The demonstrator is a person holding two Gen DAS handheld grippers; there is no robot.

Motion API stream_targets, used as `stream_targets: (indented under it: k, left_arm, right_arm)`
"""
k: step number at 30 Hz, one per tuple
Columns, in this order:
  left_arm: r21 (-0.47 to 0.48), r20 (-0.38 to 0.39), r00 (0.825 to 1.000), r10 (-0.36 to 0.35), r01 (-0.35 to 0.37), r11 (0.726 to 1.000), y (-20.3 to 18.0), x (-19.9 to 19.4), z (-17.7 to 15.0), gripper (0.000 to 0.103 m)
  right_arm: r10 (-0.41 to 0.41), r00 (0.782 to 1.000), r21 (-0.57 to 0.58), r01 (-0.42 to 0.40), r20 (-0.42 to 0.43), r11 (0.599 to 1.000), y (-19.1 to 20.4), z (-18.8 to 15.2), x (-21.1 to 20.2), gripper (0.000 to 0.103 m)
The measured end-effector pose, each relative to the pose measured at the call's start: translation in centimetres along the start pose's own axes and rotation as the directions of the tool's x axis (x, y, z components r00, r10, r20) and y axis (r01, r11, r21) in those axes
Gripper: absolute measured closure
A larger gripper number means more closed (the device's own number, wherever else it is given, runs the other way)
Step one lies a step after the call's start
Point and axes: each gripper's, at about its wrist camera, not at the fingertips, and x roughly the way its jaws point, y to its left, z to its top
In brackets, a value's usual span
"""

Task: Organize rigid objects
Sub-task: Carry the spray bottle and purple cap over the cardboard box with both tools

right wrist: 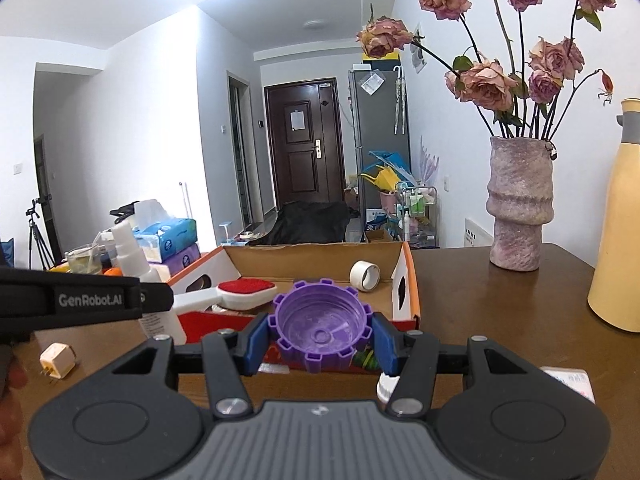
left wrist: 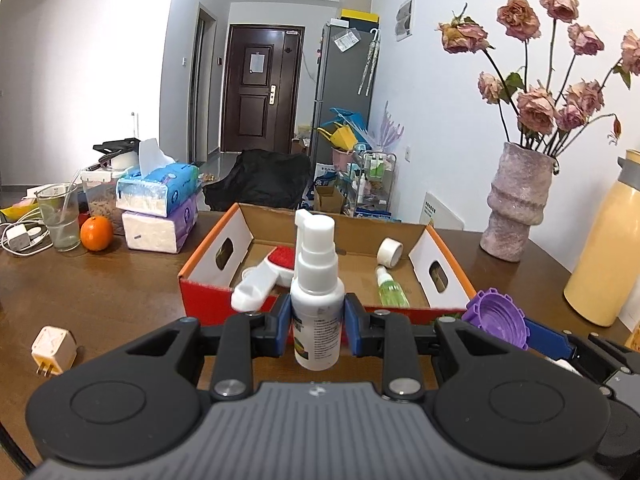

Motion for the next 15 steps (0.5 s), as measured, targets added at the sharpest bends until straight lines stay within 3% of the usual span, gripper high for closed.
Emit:
stream_targets:
  k: [15]
  left_arm:
    - [-0.035, -0.005, 1.0, 0.008, -0.008, 0.999, 0.2, 4.6, 1.9, 0.075]
  right_arm:
    - [-0.022, 1.0, 0.016, 0.021, 0.01, 1.0, -0.4, 1.5, 5.1, 0.05]
